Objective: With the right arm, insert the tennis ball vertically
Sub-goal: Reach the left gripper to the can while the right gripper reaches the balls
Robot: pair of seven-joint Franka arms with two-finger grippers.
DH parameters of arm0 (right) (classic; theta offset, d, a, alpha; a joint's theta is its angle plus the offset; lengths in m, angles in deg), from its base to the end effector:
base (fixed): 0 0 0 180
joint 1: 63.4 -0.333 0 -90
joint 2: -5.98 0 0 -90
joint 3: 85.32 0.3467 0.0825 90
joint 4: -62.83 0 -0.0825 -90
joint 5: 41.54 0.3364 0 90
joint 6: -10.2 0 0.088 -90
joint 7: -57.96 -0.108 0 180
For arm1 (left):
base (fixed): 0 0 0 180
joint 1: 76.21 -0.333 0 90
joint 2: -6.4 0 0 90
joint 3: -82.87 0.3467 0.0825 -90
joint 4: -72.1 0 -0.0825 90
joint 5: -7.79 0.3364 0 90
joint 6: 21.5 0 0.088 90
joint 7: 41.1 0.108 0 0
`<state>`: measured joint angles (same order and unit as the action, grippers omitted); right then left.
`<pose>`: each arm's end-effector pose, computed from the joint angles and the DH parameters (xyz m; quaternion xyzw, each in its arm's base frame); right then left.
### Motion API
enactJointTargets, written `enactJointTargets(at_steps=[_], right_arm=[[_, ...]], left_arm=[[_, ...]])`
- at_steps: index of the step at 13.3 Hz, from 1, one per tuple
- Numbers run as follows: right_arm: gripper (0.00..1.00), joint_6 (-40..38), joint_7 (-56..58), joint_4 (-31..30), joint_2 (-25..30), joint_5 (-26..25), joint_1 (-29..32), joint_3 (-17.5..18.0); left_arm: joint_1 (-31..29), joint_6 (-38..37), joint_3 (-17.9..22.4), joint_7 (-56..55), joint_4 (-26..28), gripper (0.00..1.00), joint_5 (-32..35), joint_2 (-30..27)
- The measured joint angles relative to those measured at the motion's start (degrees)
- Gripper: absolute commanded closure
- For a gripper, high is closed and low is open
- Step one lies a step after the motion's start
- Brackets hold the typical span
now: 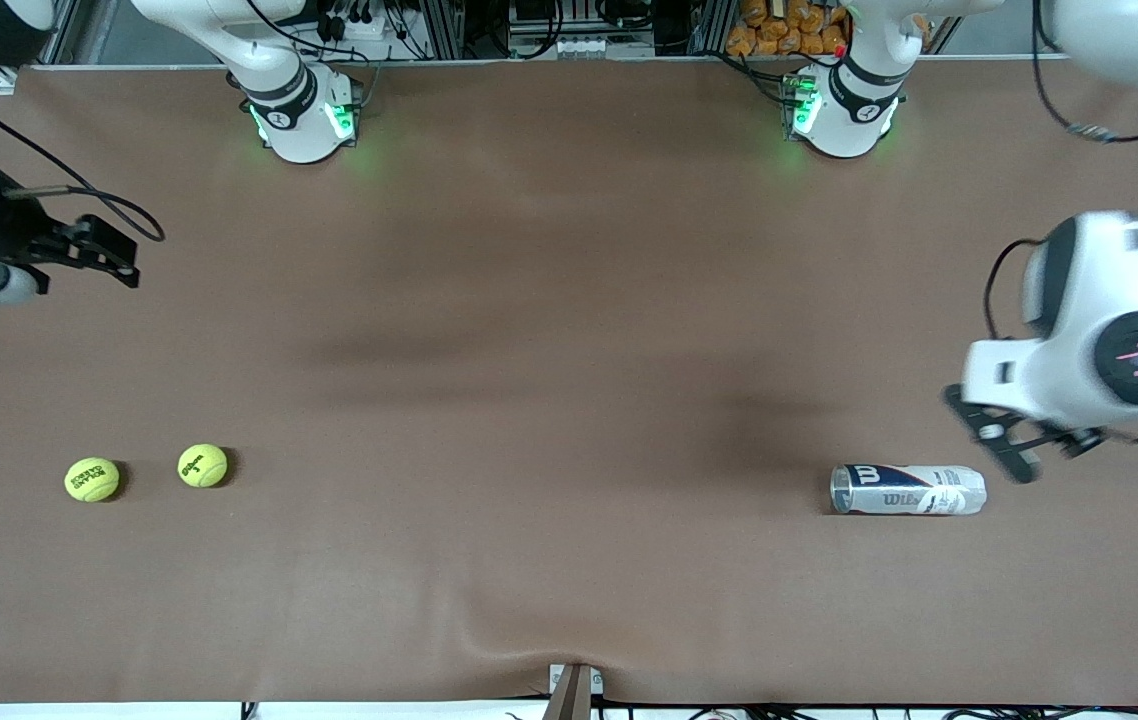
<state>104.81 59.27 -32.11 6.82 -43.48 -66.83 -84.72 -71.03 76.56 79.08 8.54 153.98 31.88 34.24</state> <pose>0.5068 0.0323 0.6320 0.9987 0.0479 0.0049 0.0168 0.6455 -0.0542 0.4487 -0.8279 0.5195 0.1577 0.1412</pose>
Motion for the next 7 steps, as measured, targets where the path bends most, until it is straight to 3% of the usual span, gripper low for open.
enactJointTargets(at_steps=[7], right_arm=[[0.0, 11.32, 0.16, -11.94, -1.0, 0.0, 1.52, 0.27]], left_arm=[[-0.76, 11.55, 0.53, 3.11, -0.23, 0.0, 2.4, 10.75]])
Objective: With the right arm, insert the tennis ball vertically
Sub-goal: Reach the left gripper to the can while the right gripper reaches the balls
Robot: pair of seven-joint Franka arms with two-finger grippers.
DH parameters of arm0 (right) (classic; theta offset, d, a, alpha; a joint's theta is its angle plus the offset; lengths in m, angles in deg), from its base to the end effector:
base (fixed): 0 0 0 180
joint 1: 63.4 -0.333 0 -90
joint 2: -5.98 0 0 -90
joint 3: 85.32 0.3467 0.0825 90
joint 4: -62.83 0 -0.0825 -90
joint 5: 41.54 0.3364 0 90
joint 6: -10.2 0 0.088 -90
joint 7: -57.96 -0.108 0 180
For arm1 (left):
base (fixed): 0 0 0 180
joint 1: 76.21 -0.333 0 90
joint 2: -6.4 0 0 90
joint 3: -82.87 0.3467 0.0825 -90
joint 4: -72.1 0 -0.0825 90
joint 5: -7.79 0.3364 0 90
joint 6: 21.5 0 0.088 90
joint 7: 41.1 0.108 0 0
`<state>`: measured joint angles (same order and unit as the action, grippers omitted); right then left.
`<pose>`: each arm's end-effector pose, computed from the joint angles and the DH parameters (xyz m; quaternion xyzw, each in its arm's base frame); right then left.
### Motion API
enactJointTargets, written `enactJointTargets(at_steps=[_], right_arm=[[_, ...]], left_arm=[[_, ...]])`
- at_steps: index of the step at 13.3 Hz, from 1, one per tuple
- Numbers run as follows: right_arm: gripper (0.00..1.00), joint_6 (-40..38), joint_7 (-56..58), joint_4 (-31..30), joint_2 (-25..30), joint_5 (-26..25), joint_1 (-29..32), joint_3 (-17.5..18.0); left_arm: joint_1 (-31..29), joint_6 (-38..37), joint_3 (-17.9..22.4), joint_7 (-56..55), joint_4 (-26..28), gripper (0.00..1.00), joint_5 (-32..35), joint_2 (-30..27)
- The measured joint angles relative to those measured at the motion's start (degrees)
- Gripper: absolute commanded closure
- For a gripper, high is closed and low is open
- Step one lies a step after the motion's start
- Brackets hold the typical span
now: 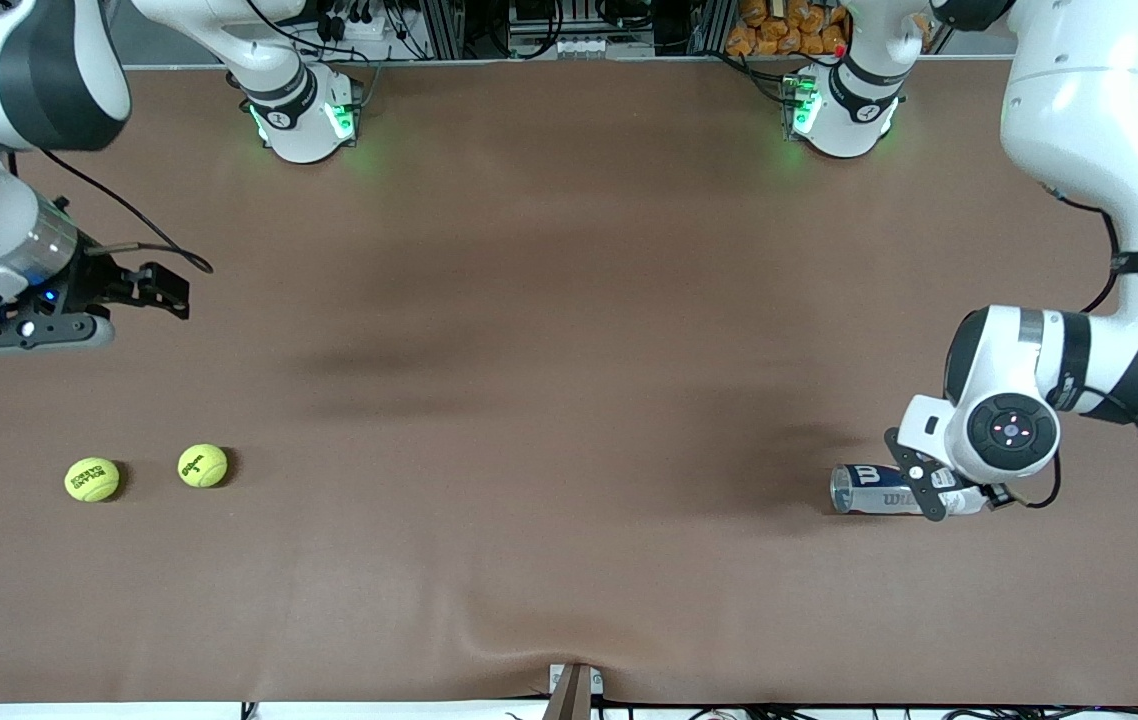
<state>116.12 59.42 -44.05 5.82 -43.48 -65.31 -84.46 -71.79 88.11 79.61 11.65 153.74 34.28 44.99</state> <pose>0.5147 0.0222 0.5501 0.9990 0.0417 -0.0096 0.0163 0.6822 -0.0507 0.3380 -0.7948 0.5693 0.1552 0.1414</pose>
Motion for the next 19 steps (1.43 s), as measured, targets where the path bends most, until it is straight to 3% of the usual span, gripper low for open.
enactJointTargets(at_steps=[7, 11, 17, 19], right_arm=[[0.0, 22.95, 3.78, -14.42, -2.19, -0.93, 3.77, -0.14], [0.0, 32.4, 3.85, -15.24, -7.76, -5.79, 5.33, -0.19], [0.0, 45.63, 4.23, -15.32, -18.95, -6.42, 5.81, -0.36], [0.0, 48.25, 4.23, -15.26, -21.87, -6.47, 5.81, -0.72]], left_arm=[[0.26, 9.66, -0.06, 0.01, -0.13, 0.0, 0.0, 6.1], [0.19, 11.9, -0.04, 0.01, -0.22, 0.0, 0.0, 9.17], [0.0, 13.79, -0.01, 0.01, -0.28, 0.0, 0.0, 10.46], [0.0, 13.84, -0.01, 0.01, -0.29, 0.12, 0.0, 10.46]])
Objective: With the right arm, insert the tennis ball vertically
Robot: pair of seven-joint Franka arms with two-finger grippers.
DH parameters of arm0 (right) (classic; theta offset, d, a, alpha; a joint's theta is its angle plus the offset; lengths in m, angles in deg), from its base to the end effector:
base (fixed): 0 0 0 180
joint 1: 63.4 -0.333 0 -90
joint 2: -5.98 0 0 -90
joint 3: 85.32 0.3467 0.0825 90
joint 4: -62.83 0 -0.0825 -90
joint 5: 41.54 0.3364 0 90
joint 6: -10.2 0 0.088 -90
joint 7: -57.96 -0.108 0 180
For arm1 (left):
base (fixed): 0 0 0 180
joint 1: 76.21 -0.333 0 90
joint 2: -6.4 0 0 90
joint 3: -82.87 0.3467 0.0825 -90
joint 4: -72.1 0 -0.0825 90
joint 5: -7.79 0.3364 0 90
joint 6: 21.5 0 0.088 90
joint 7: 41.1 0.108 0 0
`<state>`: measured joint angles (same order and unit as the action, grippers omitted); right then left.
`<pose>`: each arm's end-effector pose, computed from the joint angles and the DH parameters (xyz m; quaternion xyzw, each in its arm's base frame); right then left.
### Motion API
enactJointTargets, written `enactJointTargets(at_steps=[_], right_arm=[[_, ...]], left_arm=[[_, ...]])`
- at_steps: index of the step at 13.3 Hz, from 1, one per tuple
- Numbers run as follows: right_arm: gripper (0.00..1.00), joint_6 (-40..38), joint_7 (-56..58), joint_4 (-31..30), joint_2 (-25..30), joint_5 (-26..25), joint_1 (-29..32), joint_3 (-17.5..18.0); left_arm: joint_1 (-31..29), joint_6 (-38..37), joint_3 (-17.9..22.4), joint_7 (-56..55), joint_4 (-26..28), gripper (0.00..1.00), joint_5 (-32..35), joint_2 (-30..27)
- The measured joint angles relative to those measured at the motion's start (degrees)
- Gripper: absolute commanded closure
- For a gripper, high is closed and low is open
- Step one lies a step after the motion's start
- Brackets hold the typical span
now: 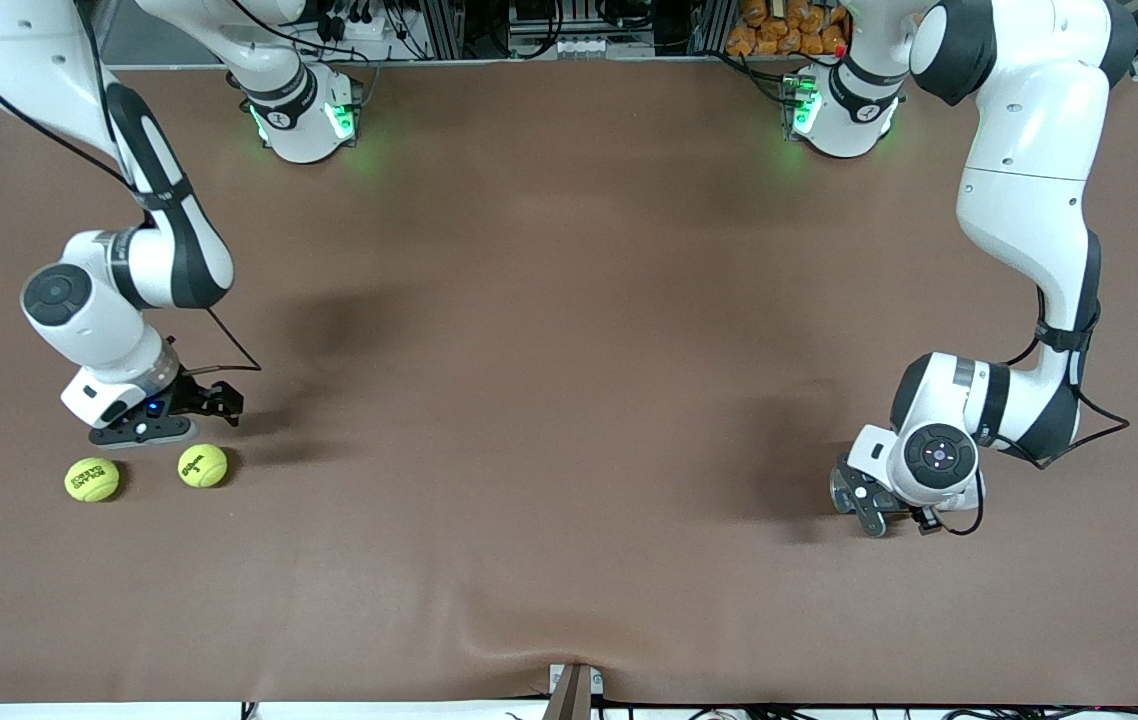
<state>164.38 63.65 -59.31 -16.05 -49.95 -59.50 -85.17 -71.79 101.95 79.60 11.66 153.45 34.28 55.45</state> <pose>0.5746 -0.0330 0.3077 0.9923 0.0796 0.0837 0.0441 0.6998 -0.0664 0.2281 -0.7789 0.6033 0.1148 0.1274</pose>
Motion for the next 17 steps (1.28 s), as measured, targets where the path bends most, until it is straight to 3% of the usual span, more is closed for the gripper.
enactJointTargets(at_steps=[1, 2, 8, 12, 17], right_arm=[[0.0, 0.5, 0.0, 0.04, -0.55, -0.05, 0.0, -0.08], [0.0, 0.79, 0.0, 0.09, -0.84, -0.12, 0.0, -0.11], [0.0, 3.84, -0.11, 2.33, -1.86, -0.28, 0.08, -1.86], [0.0, 6.36, -0.08, 4.56, -5.75, -0.59, 0.9, -2.99], [0.0, 9.29, -0.5, 5.82, -9.45, -0.54, 1.2, -2.99]], left_arm=[[0.0, 0.02, 0.0, 0.04, 0.0, 0.23, 0.0, 0.0], [0.0, 0.02, 0.0, 0.07, 0.0, 0.28, 0.0, 0.0], [0.1, 0.32, -0.28, 0.24, -0.51, 0.28, 0.0, 0.0], [0.21, 0.45, -2.99, 0.23, -1.93, 0.27, -0.58, -0.6], [0.27, 0.44, -7.35, -0.92, -2.77, 0.27, -8.12, -3.14]])
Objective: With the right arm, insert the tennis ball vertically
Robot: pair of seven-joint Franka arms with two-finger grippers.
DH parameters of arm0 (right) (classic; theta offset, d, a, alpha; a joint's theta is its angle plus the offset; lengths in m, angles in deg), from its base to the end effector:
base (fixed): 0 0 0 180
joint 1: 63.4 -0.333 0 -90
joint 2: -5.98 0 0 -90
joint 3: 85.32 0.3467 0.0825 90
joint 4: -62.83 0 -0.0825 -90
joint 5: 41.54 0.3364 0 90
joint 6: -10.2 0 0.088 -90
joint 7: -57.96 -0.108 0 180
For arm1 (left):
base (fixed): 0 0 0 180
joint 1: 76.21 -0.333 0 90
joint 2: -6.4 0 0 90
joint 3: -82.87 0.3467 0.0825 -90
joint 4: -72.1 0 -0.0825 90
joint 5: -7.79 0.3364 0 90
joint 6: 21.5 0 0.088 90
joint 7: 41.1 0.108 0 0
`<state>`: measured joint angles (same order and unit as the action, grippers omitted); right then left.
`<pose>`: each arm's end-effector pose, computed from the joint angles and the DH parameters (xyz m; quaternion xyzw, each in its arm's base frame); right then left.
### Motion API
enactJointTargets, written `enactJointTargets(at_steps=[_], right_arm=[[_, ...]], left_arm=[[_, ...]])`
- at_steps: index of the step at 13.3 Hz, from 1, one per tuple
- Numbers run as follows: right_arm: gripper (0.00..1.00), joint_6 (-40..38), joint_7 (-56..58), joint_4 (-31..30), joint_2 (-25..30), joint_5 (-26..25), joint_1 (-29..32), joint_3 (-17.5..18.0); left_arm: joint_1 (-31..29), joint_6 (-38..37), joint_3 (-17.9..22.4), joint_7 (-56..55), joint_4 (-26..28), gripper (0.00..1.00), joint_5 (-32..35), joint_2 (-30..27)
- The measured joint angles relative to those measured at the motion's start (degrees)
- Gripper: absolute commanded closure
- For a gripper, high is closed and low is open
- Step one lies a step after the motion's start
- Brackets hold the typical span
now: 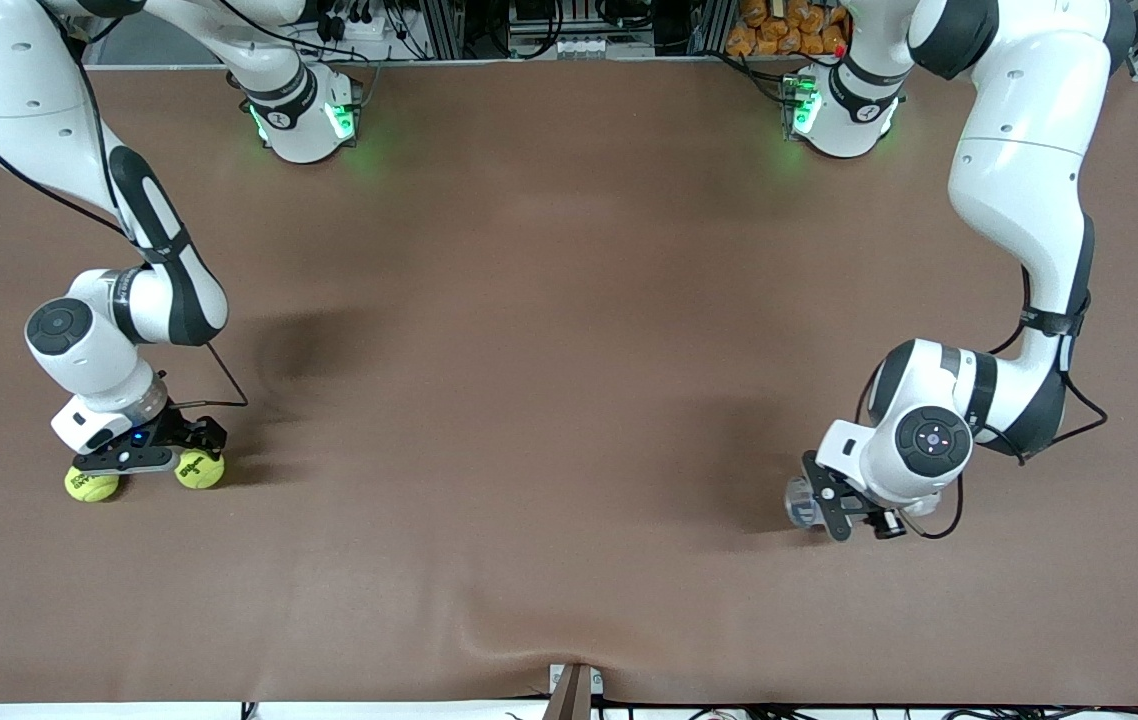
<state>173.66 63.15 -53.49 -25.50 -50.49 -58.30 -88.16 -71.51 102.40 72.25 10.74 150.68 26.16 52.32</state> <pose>0.6094 -0.0738 0.2645 0.9884 0.0527 0.1293 0.0597 0.7043 -0.1441 0.2900 -0.7958 0.6019 0.0179 0.0644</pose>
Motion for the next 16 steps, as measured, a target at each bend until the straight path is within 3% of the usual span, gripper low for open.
enactJointTargets(at_steps=[6, 11, 14, 15, 16], right_arm=[[0.0, 0.45, -0.42, 1.28, -0.57, 1.11, 0.0, 0.04], [0.0, 0.48, -0.43, 2.93, -1.81, 1.56, -0.01, 0.14], [0.0, 0.68, -0.45, 3.23, -3.2, 2.1, -0.08, 0.28], [0.08, 0.85, -0.46, 3.27, -3.47, 2.27, -0.1, 0.29], [0.31, 0.87, -0.46, 3.29, -3.55, 2.33, -0.1, 0.3]], left_arm=[[-0.07, 1.93, -9.29, -8.56, -5.8, 0.26, -4.33, -0.86], [0.04, 16.12, -15.92, -22.91, -6.45, 0.26, -7.55, -1.17], [1.66, 28.67, -16.46, -25.75, -5.58, 0.26, -13.69, -0.05], [2.59, 33.33, -16.56, -26.76, -5.01, 0.26, -15.13, 0.75], [3.95, 38.16, -16.64, -28.24, -4.35, 0.26, -16.02, 1.68]])
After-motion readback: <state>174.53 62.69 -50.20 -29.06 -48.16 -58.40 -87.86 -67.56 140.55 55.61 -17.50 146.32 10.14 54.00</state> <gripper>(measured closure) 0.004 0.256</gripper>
